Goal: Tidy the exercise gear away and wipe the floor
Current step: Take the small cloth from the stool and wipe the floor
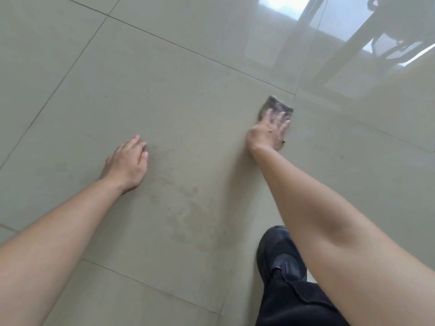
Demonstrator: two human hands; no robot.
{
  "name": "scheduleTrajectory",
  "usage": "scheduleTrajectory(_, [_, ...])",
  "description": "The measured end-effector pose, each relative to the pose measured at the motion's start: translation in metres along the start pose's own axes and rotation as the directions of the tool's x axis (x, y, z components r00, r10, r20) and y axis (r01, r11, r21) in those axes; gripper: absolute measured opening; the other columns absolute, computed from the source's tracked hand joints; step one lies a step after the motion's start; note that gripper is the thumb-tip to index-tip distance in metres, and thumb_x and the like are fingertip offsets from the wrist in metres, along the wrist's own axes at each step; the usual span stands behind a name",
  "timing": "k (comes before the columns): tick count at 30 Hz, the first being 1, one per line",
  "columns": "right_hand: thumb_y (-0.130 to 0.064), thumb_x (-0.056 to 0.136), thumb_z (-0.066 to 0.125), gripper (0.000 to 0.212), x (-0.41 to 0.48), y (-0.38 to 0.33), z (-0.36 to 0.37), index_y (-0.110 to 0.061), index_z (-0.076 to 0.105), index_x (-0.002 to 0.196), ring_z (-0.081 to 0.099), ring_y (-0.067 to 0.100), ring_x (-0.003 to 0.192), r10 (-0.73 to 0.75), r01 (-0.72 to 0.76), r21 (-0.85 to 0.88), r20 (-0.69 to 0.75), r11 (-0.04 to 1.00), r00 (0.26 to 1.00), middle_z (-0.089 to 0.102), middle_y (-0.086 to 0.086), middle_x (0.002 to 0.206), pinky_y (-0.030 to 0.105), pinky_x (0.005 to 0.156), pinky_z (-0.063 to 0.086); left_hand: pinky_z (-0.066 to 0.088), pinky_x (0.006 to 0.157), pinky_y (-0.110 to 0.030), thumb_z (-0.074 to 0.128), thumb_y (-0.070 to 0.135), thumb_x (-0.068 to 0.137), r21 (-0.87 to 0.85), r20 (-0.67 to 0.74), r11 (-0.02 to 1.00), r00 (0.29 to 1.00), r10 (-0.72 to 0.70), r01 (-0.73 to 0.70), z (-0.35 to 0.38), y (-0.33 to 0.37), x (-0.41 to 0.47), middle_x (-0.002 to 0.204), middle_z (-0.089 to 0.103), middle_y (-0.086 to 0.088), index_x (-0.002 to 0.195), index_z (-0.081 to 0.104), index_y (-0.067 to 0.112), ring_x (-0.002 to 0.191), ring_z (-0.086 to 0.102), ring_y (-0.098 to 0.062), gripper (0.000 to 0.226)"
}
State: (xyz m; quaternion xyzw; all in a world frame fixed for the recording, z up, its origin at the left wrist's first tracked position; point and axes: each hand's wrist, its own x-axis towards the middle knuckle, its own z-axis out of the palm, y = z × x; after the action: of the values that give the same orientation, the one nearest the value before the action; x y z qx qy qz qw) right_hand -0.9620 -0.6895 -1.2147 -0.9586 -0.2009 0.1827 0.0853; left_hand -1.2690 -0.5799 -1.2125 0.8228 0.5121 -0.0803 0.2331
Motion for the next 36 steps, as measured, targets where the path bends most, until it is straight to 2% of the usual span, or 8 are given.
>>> scheduleTrajectory(8, [-0.013, 0.098, 0.038, 0.061, -0.032, -0.075, 0.032, -0.027, 0.022, 0.156, -0.001, 0.027, 0.152, -0.782, 0.839, -0.036, 0.340, 0.543, 0.521, 0.004, 0.005, 0.166, 0.037, 0.123, 0.004, 0.010, 0.119, -0.050, 0.045, 0.036, 0.099, -0.066, -0.187, 0.962, 0.944, -0.271, 0.264, -0.004, -0.005, 0.017, 0.163, 0.004, -0.017, 0.153, 0.023, 0.010, 0.149, 0.005, -0.033, 0.064])
scheduleTrajectory(11, [-0.009, 0.094, 0.040, 0.064, 0.036, -0.031, 0.003, -0.026, 0.026, 0.155, 0.002, 0.025, 0.152, -0.689, 0.713, -0.116, 0.190, 0.692, 0.699, 0.008, 0.004, 0.165, 0.036, 0.123, 0.012, -0.002, 0.117, -0.058, 0.040, 0.058, 0.095, -0.017, -0.131, 0.934, 0.925, -0.356, 0.357, 0.003, -0.023, 0.029, 0.163, -0.011, -0.014, 0.156, 0.007, 0.019, 0.150, -0.011, -0.029, 0.080])
scheduleTrajectory(14, [-0.010, 0.093, 0.037, 0.066, 0.094, 0.019, -0.027, -0.017, 0.020, 0.157, 0.001, 0.031, 0.152, -0.204, 0.197, -0.094, -0.064, 0.976, 0.977, 0.006, 0.011, 0.165, 0.034, 0.123, 0.004, -0.007, 0.115, -0.059, 0.033, 0.067, 0.092, 0.036, -0.122, 0.927, 0.922, -0.367, 0.373, 0.010, -0.031, 0.034, 0.162, -0.014, -0.014, 0.156, 0.000, 0.022, 0.149, -0.015, -0.028, 0.085])
scheduleTrajectory(17, [-0.013, 0.094, 0.032, 0.065, 0.100, 0.007, -0.024, -0.014, 0.016, 0.157, 0.000, 0.035, 0.151, 0.138, -0.142, -0.018, -0.133, 0.990, 0.981, 0.005, 0.016, 0.164, 0.036, 0.122, -0.001, -0.010, 0.116, -0.058, 0.031, 0.072, 0.088, 0.045, -0.003, 0.924, 0.925, -0.379, 0.379, 0.005, -0.029, 0.037, 0.160, -0.023, -0.013, 0.155, -0.010, 0.024, 0.147, -0.023, -0.027, 0.092])
scheduleTrajectory(22, [-0.013, 0.093, 0.037, 0.069, 0.052, -0.123, 0.032, -0.017, 0.013, 0.158, -0.005, 0.034, 0.151, -0.155, 0.153, -0.028, -0.082, 0.988, 0.985, -0.001, 0.013, 0.165, 0.039, 0.122, 0.000, -0.014, 0.113, -0.058, 0.029, 0.089, 0.071, 0.062, 0.107, 0.920, 0.914, -0.392, 0.387, -0.006, -0.025, 0.034, 0.156, -0.033, -0.013, 0.151, -0.024, 0.024, 0.143, -0.033, -0.027, 0.116])
scheduleTrajectory(27, [-0.014, 0.095, 0.036, 0.065, -0.031, -0.236, 0.084, -0.024, 0.018, 0.157, -0.007, 0.031, 0.152, -0.748, 0.775, -0.060, 0.223, 0.629, 0.625, 0.001, 0.006, 0.166, 0.038, 0.122, -0.001, -0.018, 0.113, -0.056, 0.022, 0.098, 0.050, 0.037, 0.174, 0.919, 0.903, -0.393, 0.393, -0.015, -0.022, 0.032, 0.153, -0.040, -0.012, 0.149, -0.028, 0.024, 0.139, -0.040, -0.026, 0.133])
scheduleTrajectory(32, [-0.012, 0.096, 0.037, 0.063, -0.012, -0.240, 0.075, -0.030, 0.026, 0.155, 0.004, 0.024, 0.152, -0.877, 0.956, 0.010, 0.401, 0.294, 0.266, 0.010, 0.000, 0.165, 0.040, 0.122, 0.013, -0.021, 0.110, -0.055, 0.039, 0.103, 0.033, 0.041, 0.242, 0.921, 0.891, -0.385, 0.387, -0.022, -0.021, 0.032, 0.146, -0.049, -0.012, 0.143, -0.038, 0.025, 0.134, -0.047, -0.027, 0.155])
scheduleTrajectory(36, [-0.011, 0.097, 0.038, 0.061, 0.082, -0.190, 0.029, -0.032, 0.030, 0.153, 0.006, 0.022, 0.152, -0.716, 0.733, -0.072, 0.167, 0.677, 0.678, 0.013, -0.003, 0.165, 0.036, 0.118, 0.026, -0.021, 0.108, -0.060, 0.052, 0.099, 0.023, 0.062, 0.329, 0.928, 0.871, -0.366, 0.367, -0.028, -0.022, 0.034, 0.139, -0.056, -0.013, 0.133, -0.049, 0.023, 0.128, -0.052, -0.031, 0.168])
